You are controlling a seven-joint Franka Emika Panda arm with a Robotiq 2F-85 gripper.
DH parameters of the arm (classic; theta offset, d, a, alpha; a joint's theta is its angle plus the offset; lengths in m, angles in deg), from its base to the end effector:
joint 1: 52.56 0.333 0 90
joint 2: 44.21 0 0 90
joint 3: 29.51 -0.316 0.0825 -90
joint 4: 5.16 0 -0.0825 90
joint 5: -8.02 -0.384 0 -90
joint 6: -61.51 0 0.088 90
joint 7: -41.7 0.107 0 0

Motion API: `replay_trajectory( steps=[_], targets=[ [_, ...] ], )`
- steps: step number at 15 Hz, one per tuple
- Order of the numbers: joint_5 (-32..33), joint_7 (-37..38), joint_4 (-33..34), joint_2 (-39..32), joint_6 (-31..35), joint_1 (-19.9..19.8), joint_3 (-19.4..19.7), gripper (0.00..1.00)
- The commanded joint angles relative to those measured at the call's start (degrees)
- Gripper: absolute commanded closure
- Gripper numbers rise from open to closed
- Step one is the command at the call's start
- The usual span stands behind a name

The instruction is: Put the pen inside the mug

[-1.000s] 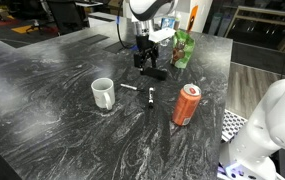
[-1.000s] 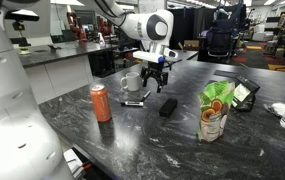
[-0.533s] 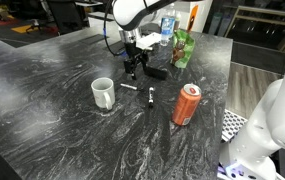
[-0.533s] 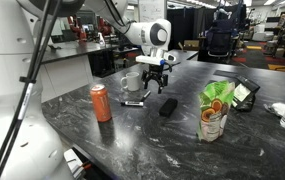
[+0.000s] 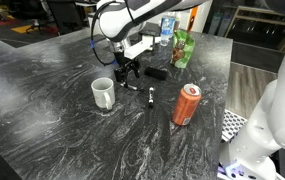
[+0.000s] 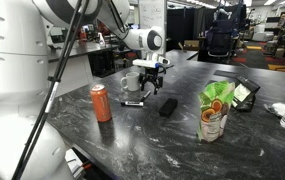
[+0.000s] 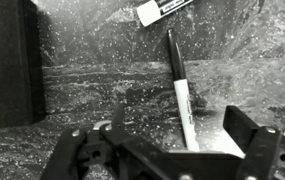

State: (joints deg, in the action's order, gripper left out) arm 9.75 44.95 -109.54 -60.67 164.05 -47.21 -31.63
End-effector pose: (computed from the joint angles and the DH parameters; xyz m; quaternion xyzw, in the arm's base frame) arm 0.5861 0.0731 0.3575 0.9864 0.0420 -0.1574 0.0235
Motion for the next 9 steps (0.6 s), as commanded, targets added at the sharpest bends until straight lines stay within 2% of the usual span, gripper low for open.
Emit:
replay_trajectory(
  steps=[1, 3, 4, 5, 6, 9],
  targets=[
    [1.01, 1.26, 3.05, -2.93, -1.16, 0.27, -0.30, 0.00],
    [1.20, 1.42, 3.55, -3.77, -1.08, 0.38, -0.23, 0.02],
    [1.25, 1.44, 3.92, -4.20, -1.20, 0.42, -0.22, 0.12],
    [1.41, 1.49, 4.23, -4.61, -1.31, 0.48, -0.20, 0.12],
    [1.54, 1.40, 4.46, -4.92, -1.37, 0.51, -0.20, 0.28],
    [1.95, 1.35, 5.43, -5.57, -1.69, 0.74, -0.27, 0.51]
  ],
)
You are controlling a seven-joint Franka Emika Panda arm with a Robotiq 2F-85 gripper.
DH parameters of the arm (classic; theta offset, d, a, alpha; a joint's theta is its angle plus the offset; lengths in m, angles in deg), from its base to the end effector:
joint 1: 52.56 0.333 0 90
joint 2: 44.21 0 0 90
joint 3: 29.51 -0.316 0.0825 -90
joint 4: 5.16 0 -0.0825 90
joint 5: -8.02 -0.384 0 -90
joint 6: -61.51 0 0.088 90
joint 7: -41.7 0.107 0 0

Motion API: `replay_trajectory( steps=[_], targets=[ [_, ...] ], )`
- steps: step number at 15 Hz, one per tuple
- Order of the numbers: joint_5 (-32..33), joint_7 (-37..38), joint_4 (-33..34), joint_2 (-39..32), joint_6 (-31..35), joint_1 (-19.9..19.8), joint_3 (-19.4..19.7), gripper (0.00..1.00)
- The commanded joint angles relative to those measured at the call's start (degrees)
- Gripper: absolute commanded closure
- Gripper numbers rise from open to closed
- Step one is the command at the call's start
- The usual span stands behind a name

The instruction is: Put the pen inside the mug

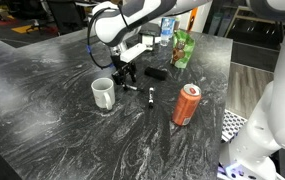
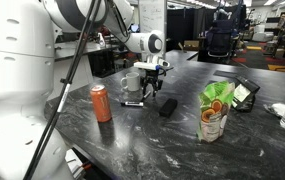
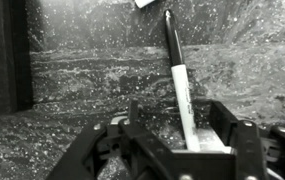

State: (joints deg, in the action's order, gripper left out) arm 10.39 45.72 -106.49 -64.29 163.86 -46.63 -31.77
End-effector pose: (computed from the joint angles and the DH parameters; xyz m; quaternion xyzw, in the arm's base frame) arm 0.5995 0.0811 0.3420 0.9852 0.0435 -0.1631 0.0298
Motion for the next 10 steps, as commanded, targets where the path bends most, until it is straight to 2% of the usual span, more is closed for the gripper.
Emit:
replay_trajectory(
  steps=[1, 7, 9, 10],
  targets=[
    [1.30, 0.63, 2.58, -2.01, -1.65, 0.30, -0.20, 0.57],
    [1.05, 0.74, 2.83, -1.86, -1.66, 0.65, -0.28, 0.99],
    [0.80, 0.72, 2.76, -1.73, -1.59, 0.51, -0.25, 1.00],
    [0.57, 0.70, 2.74, -1.56, -1.57, 0.38, -0.21, 0.97]
  ],
)
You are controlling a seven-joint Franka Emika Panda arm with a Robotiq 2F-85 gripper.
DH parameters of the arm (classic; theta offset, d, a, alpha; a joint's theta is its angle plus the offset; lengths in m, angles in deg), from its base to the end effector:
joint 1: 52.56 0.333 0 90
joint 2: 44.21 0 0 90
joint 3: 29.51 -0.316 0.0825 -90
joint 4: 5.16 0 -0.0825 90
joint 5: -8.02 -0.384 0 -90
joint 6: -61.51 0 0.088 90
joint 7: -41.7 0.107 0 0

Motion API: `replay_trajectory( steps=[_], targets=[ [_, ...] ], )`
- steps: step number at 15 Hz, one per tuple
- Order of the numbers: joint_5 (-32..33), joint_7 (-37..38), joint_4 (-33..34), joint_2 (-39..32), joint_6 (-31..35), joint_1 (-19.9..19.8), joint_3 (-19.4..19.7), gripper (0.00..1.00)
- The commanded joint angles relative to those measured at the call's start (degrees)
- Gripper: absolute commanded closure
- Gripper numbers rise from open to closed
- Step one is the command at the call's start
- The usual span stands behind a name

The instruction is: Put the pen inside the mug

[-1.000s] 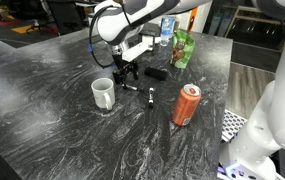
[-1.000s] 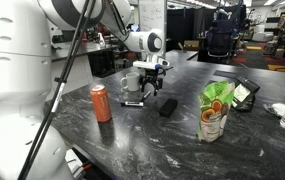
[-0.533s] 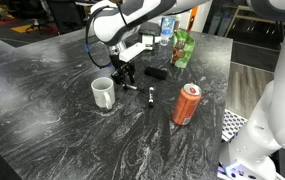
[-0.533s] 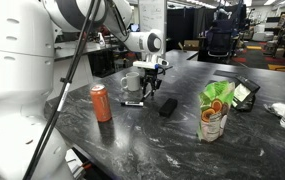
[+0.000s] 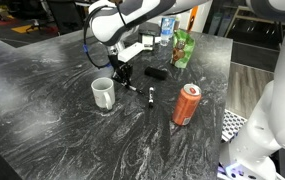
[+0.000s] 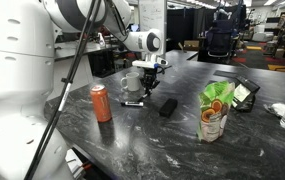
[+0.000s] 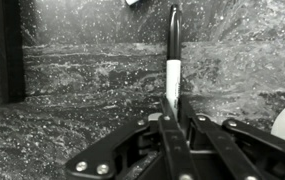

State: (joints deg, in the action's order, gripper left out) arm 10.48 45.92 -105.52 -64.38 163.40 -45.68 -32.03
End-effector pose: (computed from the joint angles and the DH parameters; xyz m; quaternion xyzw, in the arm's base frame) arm 0.6010 0.0938 0.3479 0.9854 0.0522 -0.1591 0.0314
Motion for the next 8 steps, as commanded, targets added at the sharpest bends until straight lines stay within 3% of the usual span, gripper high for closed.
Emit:
replay_trajectory(
  steps=[1, 8],
  targets=[
    [0.09, 0.47, 1.64, -1.10, -0.91, -0.77, 0.12, 0.97],
    [-0.84, 2.61, 0.44, 5.09, 4.99, -1.16, 0.22, 0.97]
  ],
)
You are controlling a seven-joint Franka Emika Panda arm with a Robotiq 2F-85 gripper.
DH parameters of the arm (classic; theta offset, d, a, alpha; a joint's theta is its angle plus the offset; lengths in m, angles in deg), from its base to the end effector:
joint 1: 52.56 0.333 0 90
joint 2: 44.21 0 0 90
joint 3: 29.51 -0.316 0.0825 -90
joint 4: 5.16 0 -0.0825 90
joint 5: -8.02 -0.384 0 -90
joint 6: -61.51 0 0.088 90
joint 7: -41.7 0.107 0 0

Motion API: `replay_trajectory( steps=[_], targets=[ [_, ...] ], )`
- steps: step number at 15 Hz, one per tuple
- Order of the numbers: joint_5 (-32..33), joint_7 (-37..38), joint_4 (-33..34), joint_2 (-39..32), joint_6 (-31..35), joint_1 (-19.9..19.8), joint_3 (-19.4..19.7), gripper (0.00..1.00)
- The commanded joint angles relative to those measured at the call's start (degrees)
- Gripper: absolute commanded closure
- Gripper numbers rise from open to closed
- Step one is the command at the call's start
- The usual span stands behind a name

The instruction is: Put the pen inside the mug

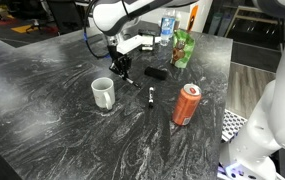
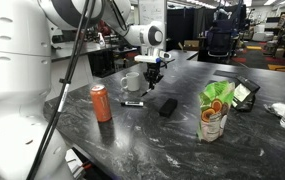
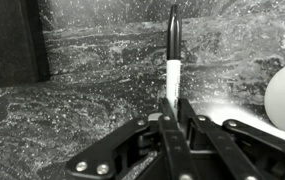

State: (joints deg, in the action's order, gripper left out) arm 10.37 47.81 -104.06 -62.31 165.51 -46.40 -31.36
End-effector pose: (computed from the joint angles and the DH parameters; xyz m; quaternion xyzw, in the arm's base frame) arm 0.6125 0.0813 0.3830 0.9932 0.0234 -0.1105 0.0279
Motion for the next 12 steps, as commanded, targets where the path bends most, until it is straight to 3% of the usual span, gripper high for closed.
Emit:
replay_trajectory(
  steps=[1, 9, 12],
  targets=[
    [-0.79, 0.51, -1.25, 3.88, 4.20, -0.31, -0.67, 0.97],
    [-1.91, -2.38, -6.39, 11.27, 16.75, 0.95, -3.48, 0.97],
    [-0.08, -2.40, -12.30, 15.14, 26.66, 2.06, -4.68, 0.97]
  ],
)
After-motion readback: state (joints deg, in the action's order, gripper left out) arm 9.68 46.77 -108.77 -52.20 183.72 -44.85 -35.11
